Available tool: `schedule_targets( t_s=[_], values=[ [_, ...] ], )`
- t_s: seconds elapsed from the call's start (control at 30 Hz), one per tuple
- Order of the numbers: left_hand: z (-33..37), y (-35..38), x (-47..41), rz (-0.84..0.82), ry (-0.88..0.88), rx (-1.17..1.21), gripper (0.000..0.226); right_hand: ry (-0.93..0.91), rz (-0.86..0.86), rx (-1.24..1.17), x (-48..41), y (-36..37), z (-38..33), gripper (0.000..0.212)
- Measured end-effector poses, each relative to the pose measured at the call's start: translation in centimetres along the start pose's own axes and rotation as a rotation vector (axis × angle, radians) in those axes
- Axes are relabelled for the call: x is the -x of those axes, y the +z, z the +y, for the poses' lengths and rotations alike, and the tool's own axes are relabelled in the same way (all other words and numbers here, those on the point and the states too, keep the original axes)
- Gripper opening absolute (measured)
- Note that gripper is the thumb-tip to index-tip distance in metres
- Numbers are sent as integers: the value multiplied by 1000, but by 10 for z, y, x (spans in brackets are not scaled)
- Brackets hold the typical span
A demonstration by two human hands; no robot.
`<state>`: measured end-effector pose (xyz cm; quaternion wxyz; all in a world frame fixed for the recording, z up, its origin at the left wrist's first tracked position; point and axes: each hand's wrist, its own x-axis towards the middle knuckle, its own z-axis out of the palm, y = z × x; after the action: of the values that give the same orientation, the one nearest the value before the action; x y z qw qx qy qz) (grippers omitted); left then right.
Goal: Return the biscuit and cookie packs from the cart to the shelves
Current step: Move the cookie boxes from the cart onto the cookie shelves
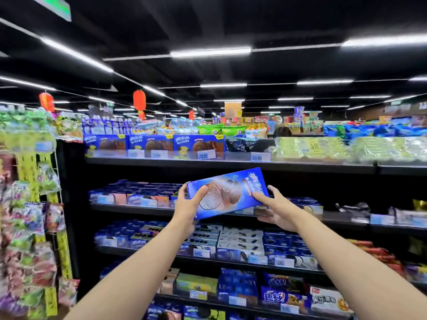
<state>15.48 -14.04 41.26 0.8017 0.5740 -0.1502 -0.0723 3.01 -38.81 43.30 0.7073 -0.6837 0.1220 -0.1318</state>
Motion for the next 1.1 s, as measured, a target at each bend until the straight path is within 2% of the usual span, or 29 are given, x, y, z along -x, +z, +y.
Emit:
schedule_targets(
  t_s=[0.13, 0.27, 0.37, 0.47, 0.6, 0.77, 0.87, 0.97, 1.1],
  values=[
    [1, 8, -2, 31, -28, 88, 99, -44, 49, -225, -3, 14, 1, 93],
    [0, 19, -1, 42, -51, 146, 67, -58, 72, -354, -5, 31, 2, 72],
    [-5, 27, -1, 29, -86, 128, 64, -41, 7, -384, -2, 44, 5, 64],
    [-14, 32, -1, -53, -123, 80, 67, -51, -26, -375, -3, 50, 12, 57],
    [-16, 29, -4, -188, -118, -178, 81, -140, 35, -314, -4, 41, 4, 52],
    [1, 33, -19, -288, -5, -250, 91, -125, -1, 22, -6, 17, -13, 80],
    [16, 40, -26, -259, 69, -249, 104, -161, -44, 198, -6, 12, -19, 78],
    [24, 46, -32, -203, 95, -305, 115, -406, 76, 737, -12, 11, -23, 90],
    [25, 48, -40, -274, -145, -328, 100, -757, 257, 1345, -18, 12, -10, 97]
  ],
)
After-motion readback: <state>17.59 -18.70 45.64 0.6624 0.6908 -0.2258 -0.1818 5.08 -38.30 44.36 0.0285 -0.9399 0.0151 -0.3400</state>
